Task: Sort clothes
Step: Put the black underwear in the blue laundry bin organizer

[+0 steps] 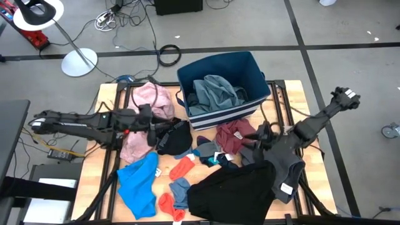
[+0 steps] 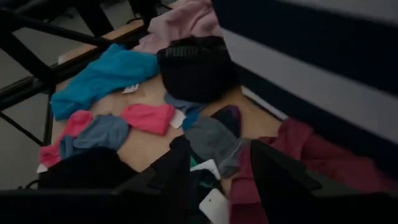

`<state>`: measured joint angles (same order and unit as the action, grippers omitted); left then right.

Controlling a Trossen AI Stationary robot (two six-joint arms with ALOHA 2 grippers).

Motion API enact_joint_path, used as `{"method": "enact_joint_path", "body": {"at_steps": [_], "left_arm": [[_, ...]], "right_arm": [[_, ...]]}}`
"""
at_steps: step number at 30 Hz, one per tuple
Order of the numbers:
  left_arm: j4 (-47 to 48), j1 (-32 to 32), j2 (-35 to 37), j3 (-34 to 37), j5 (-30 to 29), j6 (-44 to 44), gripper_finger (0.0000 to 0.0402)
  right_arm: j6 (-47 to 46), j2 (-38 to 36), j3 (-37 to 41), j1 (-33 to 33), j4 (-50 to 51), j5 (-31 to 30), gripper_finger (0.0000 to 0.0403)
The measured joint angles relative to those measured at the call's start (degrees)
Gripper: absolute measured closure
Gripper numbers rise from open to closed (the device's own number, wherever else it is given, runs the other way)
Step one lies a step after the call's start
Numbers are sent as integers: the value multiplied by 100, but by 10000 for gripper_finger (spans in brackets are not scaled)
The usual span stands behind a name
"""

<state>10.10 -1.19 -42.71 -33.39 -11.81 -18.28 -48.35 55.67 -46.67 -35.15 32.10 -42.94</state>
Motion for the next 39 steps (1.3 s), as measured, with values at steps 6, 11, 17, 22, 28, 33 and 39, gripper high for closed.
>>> {"method": "enact_joint_path", "body": {"at_steps": [6, 11, 17, 22, 28, 33, 39], "left_arm": [[730, -68, -490, 0, -180, -429, 261], [1066, -66, -1038, -2, -272, -798, 261], [1184, -66, -1519, -7, -167, -940, 261], [1647, -60, -1752, -7, -97, -1394, 261], [2014, 25, -1975, -7, 77, -1853, 261], [1814, 43, -2170, -12, 222, -1920, 261], [1757, 43, -2545, -11, 260, -1992, 261]], "right_arm": [[-227, 565, 219, -196, -412, -116, 235], [60, 1099, 233, -204, -423, -119, 235], [126, 1641, 233, -246, -865, -78, 235], [185, 1940, 233, -333, -1116, -54, 235], [204, 2043, 233, -365, -1256, -52, 235], [205, 2044, 233, -365, -1302, -50, 235], [251, 2043, 233, -365, -1350, -52, 235]]}}
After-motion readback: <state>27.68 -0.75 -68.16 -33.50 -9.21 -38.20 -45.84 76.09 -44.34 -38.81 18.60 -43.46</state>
